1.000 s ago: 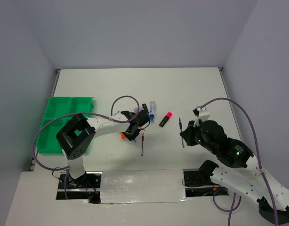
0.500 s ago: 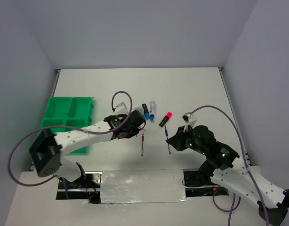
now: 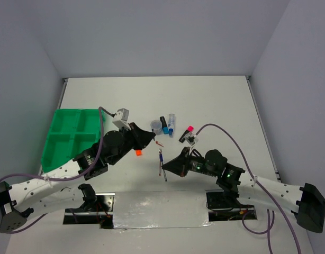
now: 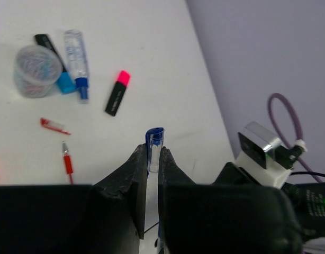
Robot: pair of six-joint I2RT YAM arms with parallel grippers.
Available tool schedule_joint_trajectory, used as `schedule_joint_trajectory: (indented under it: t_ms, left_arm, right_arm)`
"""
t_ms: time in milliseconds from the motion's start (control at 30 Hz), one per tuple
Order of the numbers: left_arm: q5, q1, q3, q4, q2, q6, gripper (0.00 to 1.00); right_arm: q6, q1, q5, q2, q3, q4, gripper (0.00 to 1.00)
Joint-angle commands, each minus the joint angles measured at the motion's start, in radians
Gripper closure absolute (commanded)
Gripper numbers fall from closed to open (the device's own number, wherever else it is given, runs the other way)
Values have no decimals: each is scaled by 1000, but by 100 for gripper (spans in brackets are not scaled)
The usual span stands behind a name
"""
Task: Sort the stationery into containers
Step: Close the pen cap on the pen.
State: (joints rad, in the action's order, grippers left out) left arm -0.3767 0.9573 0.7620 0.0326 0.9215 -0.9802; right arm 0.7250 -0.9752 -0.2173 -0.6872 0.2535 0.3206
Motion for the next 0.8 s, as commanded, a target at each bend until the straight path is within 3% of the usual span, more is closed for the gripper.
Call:
schedule_joint_trajectory:
  t_ms: [0, 167, 767]
  left_arm:
    - [91, 6, -50, -246, -64, 139, 100]
    - [122, 4, -69, -273, -76, 144, 100]
    - [148, 5, -107, -303, -90, 155, 100]
  right_arm:
    - [7, -58, 47, -31, 44, 170, 100]
    - [-32, -83, 84, -84, 87, 146, 100]
    - [-107, -88, 191, -29, 145, 21, 100]
